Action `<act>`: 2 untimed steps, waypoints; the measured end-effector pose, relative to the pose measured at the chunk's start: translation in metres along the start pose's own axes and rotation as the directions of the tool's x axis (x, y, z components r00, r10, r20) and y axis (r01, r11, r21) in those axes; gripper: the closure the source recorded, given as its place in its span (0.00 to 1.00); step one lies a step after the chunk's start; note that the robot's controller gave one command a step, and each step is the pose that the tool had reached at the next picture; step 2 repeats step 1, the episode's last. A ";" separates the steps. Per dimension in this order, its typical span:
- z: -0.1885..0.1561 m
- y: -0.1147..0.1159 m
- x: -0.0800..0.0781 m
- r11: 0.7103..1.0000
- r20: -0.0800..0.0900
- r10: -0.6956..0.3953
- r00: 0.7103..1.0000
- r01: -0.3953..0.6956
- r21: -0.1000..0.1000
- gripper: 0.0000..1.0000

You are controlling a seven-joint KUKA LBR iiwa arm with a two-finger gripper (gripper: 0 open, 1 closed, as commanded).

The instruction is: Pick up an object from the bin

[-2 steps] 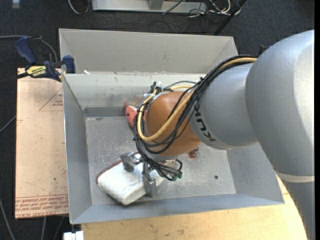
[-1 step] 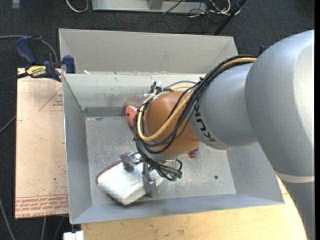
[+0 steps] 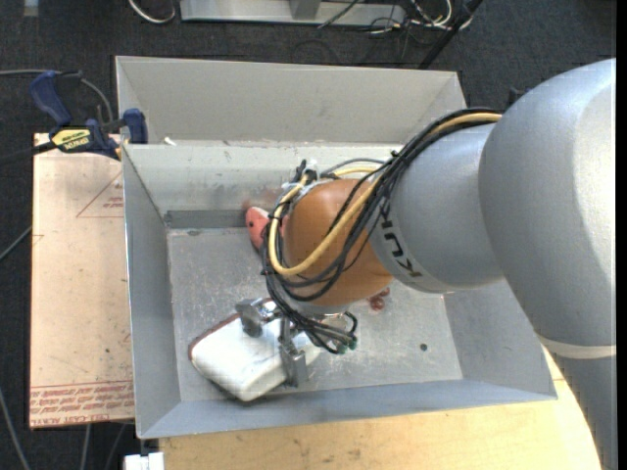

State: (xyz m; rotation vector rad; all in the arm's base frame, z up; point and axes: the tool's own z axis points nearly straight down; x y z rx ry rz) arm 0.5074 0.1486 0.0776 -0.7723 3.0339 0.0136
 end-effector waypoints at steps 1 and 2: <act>0.000 0.000 0.000 1.000 0.000 0.000 1.000 0.000 0.000 1.00; 0.000 0.000 0.000 1.000 0.000 0.000 1.000 0.000 0.000 1.00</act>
Offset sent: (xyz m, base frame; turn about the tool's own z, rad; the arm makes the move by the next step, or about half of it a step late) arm 0.0000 0.0000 0.0000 0.0000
